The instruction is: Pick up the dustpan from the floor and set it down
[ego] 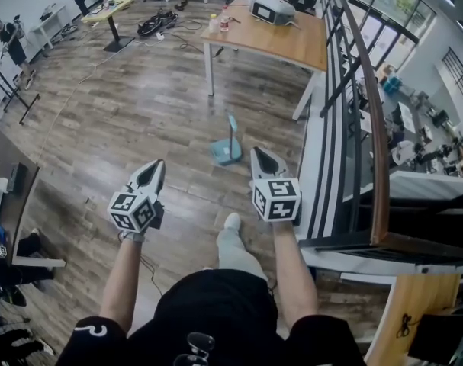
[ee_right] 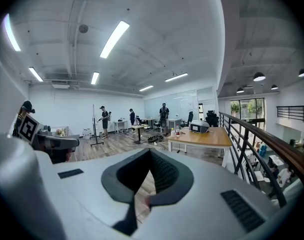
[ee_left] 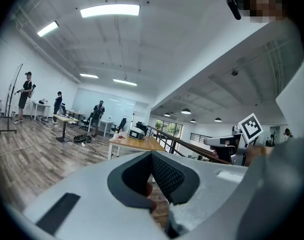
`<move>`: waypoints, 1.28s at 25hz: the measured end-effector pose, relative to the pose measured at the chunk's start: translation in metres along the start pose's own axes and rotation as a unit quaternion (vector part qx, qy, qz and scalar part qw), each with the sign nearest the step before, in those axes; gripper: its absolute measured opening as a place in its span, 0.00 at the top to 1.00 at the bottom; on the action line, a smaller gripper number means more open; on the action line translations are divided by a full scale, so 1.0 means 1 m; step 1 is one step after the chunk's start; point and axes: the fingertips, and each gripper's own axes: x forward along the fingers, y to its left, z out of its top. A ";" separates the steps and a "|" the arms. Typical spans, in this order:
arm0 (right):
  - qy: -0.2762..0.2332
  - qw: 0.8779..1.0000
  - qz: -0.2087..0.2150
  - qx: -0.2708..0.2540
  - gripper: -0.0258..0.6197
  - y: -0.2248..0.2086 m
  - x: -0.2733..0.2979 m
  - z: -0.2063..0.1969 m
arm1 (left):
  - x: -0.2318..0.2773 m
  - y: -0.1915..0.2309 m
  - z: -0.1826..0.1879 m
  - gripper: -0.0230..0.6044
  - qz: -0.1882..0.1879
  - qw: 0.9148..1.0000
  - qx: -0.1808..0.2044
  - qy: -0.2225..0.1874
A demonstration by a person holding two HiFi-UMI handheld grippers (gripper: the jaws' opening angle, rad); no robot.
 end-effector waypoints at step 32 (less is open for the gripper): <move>0.018 0.997 0.041 0.069 0.97 -0.200 0.286 0.057 | 0.323 0.096 0.047 0.97 0.023 0.998 0.046 0.046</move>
